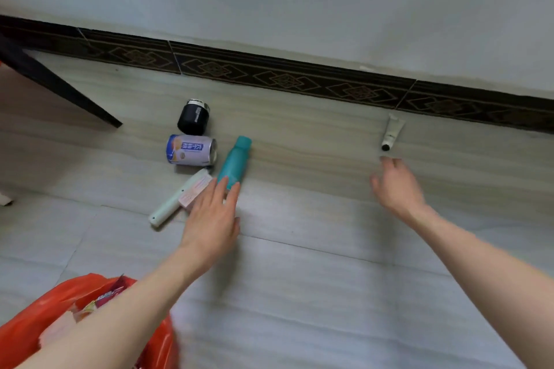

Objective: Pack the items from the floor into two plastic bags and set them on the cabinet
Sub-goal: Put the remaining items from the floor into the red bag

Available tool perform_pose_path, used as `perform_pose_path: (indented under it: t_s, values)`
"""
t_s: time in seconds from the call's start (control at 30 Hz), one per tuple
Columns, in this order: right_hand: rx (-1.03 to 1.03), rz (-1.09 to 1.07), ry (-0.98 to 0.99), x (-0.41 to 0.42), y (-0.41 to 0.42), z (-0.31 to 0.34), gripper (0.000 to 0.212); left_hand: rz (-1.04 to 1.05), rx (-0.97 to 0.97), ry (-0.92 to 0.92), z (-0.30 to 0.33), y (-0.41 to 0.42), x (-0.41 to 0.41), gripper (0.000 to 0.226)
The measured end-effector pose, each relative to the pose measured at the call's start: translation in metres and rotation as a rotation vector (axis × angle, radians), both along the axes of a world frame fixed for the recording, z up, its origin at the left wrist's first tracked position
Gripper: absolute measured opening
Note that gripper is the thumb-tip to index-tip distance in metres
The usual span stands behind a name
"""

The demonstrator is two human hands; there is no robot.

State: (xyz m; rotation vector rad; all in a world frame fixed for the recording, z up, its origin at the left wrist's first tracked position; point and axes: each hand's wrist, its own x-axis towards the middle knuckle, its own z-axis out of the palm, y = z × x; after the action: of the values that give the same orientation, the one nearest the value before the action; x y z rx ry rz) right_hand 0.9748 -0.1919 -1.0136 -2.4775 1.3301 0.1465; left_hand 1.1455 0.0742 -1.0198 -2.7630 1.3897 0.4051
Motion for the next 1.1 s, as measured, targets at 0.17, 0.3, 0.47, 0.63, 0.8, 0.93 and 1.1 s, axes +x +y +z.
perform_pose_path:
  t_s: [0.17,0.3,0.47,0.63,0.8,0.93,1.1]
  values:
    - [0.054,-0.153,-0.027,0.028,-0.059,-0.03,0.058,0.164,-0.023,0.033,-0.027,-0.042,0.028,0.062]
    - [0.15,-0.222,0.026,0.034,-0.085,-0.054,0.068,0.224,-0.031,-0.015,-0.041,-0.056,0.04,0.062]
    - [0.01,-0.211,-0.034,0.044,-0.102,-0.065,0.05,0.255,-0.071,-0.058,-0.045,-0.061,0.046,0.059]
    - [-0.088,-0.223,-0.096,0.049,-0.092,-0.07,0.036,0.083,-0.046,-0.078,-0.043,-0.059,0.025,0.057]
    - [-0.056,-0.159,-0.116,0.056,-0.057,-0.07,0.04,0.064,-0.098,0.086,-0.037,-0.051,0.007,0.056]
    - [0.098,-0.171,-0.356,0.057,-0.003,-0.051,0.033,0.346,-0.396,0.376,-0.019,-0.025,-0.008,0.045]
    - [0.432,-0.102,-0.493,0.048,0.107,-0.012,0.025,0.457,-0.46,0.429,0.027,0.049,-0.022,0.038]
